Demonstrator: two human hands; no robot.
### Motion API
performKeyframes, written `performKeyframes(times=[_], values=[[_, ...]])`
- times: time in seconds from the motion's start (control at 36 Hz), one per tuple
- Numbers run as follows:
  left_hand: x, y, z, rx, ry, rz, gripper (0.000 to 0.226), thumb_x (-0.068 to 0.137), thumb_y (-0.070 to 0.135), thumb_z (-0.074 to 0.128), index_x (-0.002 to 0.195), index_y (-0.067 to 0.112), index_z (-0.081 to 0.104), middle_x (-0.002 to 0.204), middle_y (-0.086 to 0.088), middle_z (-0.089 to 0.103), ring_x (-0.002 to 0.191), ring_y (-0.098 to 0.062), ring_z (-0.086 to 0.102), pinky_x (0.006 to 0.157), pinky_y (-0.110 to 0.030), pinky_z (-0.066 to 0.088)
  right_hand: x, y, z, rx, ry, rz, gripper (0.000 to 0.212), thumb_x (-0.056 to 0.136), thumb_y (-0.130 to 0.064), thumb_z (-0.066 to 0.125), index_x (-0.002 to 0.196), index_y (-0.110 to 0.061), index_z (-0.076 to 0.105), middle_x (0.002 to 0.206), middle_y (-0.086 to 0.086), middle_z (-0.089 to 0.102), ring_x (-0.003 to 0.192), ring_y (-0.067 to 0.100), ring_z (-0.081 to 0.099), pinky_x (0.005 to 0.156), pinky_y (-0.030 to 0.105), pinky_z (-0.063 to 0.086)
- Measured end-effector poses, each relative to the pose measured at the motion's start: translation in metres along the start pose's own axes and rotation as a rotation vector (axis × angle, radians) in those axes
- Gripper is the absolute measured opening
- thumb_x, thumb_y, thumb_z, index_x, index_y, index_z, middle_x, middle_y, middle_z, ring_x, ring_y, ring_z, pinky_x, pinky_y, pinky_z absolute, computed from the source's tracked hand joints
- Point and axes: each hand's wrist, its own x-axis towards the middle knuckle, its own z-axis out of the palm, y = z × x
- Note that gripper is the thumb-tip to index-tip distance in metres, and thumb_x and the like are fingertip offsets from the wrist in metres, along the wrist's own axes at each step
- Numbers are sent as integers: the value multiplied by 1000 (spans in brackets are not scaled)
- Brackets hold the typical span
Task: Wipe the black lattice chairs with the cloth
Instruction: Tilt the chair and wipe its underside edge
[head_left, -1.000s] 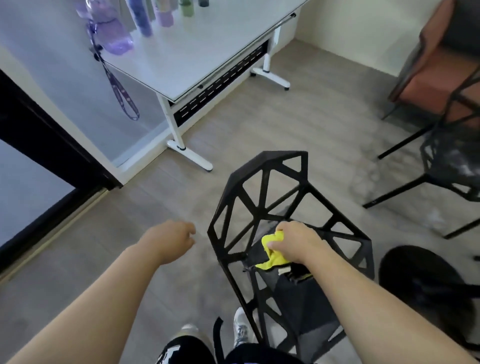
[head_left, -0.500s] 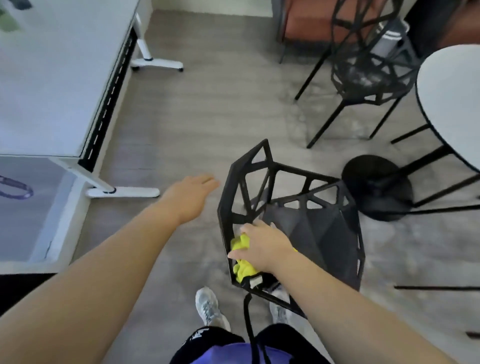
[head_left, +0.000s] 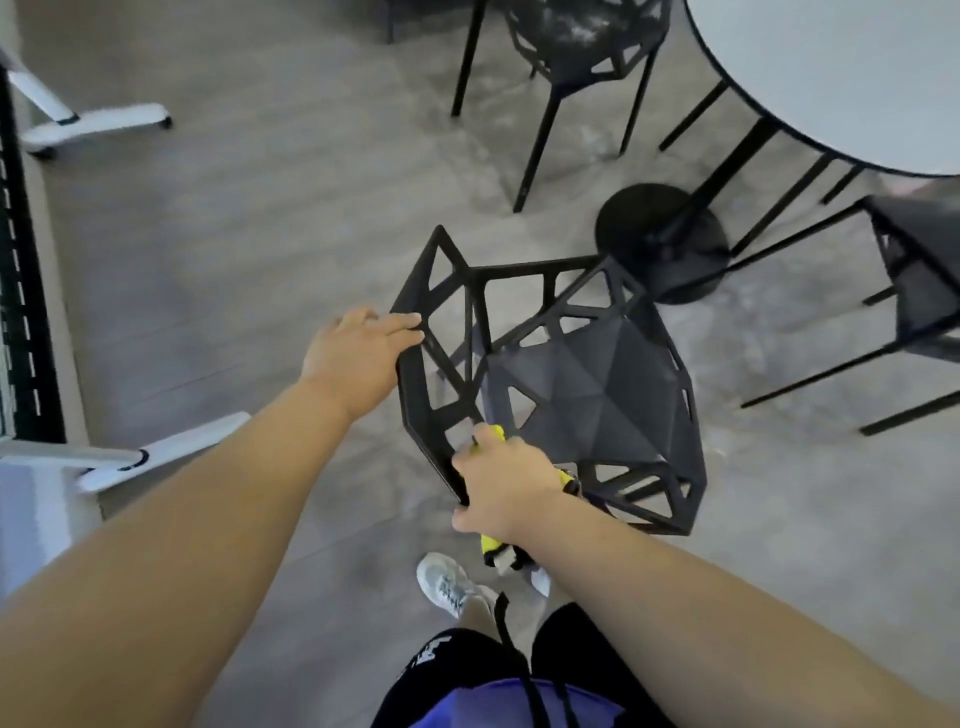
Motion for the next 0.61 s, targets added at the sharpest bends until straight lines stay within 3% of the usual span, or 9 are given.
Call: performKeyframes(times=[0.28, 0.5, 0.61], values=[[-7, 5, -1, 28, 79, -63, 40, 98, 31, 39, 137, 42, 40, 147, 26, 28, 109, -22, 39, 91, -32, 36, 0, 9, 3, 8, 33, -3, 44, 82, -41, 57, 119, -17, 54, 125, 7, 33, 100, 32, 49, 66, 33, 37], [-5, 15, -7, 93, 62, -89, 42, 97, 40, 35, 139, 43, 35, 147, 28, 27, 107, -19, 35, 88, -29, 37, -3, 37, -6, -31, 28, 12, 42, 82, -39, 58, 122, -24, 54, 128, 6, 33, 99, 32, 49, 67, 35, 39], [6, 26, -13, 62, 39, -99, 42, 96, 44, 38, 138, 41, 40, 145, 25, 32, 109, -18, 33, 89, -27, 34, -6, 65, -15, -70, 37, 65, 40, 83, -40, 59, 119, -25, 58, 129, 5, 32, 100, 31, 49, 75, 37, 45]])
